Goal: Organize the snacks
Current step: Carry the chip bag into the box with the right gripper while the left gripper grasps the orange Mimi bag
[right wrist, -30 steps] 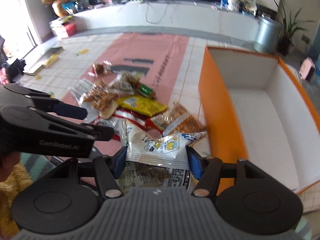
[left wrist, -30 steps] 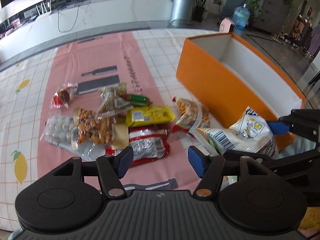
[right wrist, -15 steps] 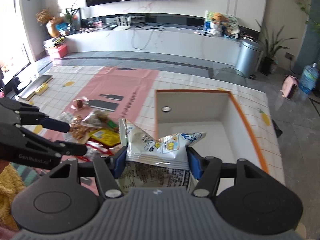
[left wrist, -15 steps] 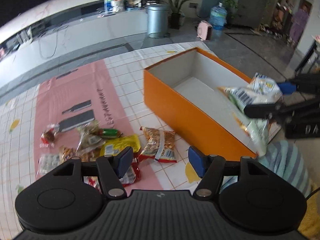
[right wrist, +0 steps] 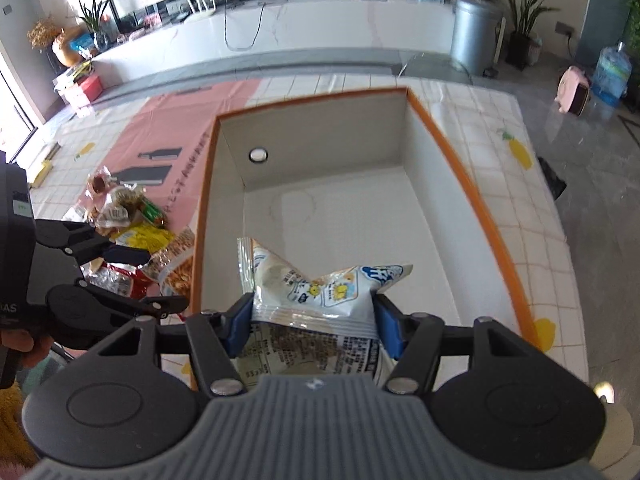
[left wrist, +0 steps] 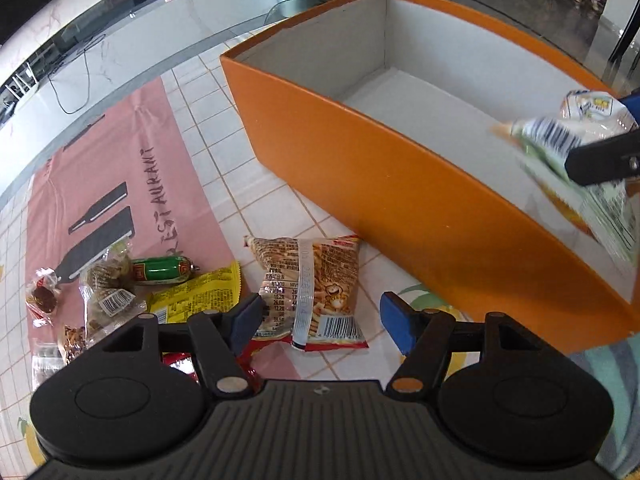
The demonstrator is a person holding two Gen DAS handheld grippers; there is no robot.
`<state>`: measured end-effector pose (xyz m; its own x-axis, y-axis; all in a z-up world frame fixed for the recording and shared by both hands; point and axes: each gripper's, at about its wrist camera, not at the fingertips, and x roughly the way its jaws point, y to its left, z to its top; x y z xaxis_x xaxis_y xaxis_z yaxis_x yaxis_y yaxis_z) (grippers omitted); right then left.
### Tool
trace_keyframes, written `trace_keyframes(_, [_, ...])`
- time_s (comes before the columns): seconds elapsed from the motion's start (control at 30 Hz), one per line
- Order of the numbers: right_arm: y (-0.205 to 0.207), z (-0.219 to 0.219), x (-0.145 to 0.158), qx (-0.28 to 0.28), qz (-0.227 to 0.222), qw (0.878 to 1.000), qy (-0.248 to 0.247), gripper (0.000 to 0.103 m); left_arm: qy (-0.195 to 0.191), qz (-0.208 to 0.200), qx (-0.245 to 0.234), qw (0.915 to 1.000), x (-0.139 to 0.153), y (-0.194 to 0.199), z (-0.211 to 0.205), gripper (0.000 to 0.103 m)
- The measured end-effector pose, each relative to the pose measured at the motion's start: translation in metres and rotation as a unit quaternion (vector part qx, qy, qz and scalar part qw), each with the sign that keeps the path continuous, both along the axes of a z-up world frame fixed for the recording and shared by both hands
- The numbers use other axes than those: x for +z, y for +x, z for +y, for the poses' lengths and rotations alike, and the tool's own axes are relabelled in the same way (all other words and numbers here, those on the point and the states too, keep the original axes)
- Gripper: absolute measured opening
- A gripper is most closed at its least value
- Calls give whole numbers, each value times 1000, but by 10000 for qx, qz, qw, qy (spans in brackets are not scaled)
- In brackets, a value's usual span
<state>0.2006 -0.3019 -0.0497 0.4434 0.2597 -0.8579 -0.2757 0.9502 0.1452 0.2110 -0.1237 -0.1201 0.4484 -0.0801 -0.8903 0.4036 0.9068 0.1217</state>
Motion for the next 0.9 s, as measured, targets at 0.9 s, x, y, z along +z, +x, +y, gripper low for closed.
trace_keyframes(0.9, [60,50,-62,119,1164,9930,130,62,361,-295,-915,9947,-17,9,9,48])
